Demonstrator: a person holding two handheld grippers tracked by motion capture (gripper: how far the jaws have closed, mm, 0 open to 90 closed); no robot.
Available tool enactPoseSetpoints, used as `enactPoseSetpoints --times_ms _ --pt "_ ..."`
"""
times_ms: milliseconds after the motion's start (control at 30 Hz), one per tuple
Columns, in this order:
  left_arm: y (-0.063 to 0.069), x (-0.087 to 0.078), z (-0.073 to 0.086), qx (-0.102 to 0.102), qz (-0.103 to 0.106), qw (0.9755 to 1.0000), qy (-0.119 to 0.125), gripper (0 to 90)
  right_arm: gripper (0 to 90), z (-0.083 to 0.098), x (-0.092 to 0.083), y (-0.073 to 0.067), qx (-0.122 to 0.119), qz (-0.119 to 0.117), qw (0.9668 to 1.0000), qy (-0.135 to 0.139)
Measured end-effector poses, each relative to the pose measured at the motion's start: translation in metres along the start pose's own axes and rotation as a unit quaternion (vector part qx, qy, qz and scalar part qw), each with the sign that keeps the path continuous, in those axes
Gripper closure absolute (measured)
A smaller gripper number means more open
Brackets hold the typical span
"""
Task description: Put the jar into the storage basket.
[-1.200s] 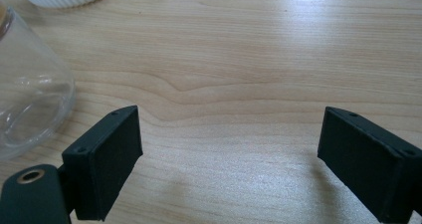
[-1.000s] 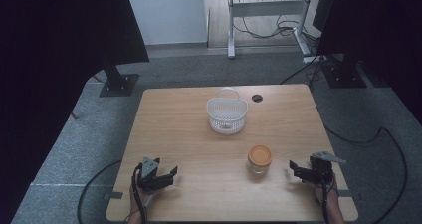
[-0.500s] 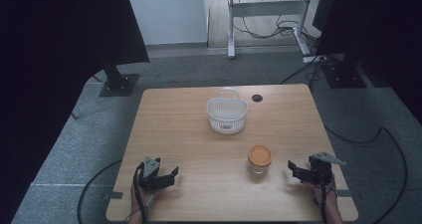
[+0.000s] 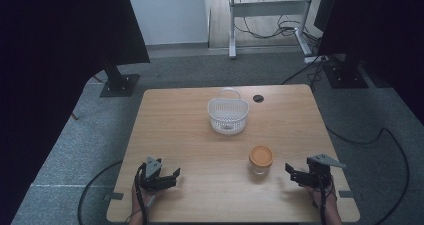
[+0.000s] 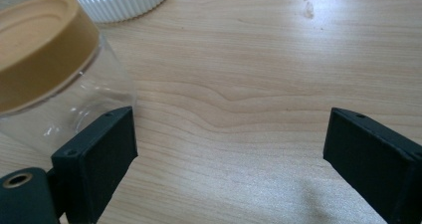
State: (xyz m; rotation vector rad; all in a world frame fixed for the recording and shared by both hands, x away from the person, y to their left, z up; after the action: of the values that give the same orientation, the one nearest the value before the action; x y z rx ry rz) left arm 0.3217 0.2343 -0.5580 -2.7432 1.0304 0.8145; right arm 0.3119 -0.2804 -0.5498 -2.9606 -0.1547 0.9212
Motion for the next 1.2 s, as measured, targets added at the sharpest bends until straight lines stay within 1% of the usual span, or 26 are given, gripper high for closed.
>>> enactPoseSetpoints --times_ms 200,300,433,633,700,733,933,1200 --pt "0.0 0.001 0.0 0.0 -0.001 1.0 -0.002 12.7 5.7 -0.004 -0.008 -0.002 0.001 -0.004 1.0 0.009" --pt "-0.001 0.001 0.0 -0.001 -0.002 1.0 -0.002 12.6 5.5 -0.007 -0.015 -0.003 0.002 -0.01 0.9998 0.015" --pt "0.0 0.001 0.0 0.0 -0.002 1.0 -0.002 12.5 5.5 -0.009 -0.02 -0.006 -0.001 -0.016 0.9997 0.018" --pt "0.0 0.001 -0.001 0.001 -0.003 1.0 -0.002 12.4 5.4 -0.014 -0.028 -0.015 -0.013 -0.024 0.9994 0.023" --pt "0.0 0.001 -0.001 0.001 -0.004 1.0 -0.003 12.4 5.1 -0.016 -0.032 -0.02 -0.022 -0.031 0.9989 0.026" --pt "0.0 0.001 -0.001 0.001 -0.004 1.0 -0.003 12.4 5.1 -0.016 -0.032 -0.02 -0.022 -0.031 0.9989 0.026" --pt "0.001 0.002 -0.001 0.005 -0.006 0.9999 -0.006 12.4 4.4 -0.018 -0.034 -0.032 -0.044 -0.041 0.9979 0.024" --pt "0.001 0.002 -0.001 0.005 -0.005 1.0 -0.006 12.3 3.9 -0.02 -0.035 -0.044 -0.061 -0.051 0.9966 0.022"
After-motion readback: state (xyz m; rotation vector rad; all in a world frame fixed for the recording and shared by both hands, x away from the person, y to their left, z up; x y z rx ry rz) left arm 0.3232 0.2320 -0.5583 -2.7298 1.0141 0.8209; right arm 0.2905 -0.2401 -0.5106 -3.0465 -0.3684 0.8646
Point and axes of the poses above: each handheld gripper's, and its own axes: x roughly forward along the jaws, z roughly out of its underside, y roughly to its right, the point moved 2 cm from there along x, roughly forward along the jaws, and after that the axes turned 14 degrees about z, right-handed, at the moved point
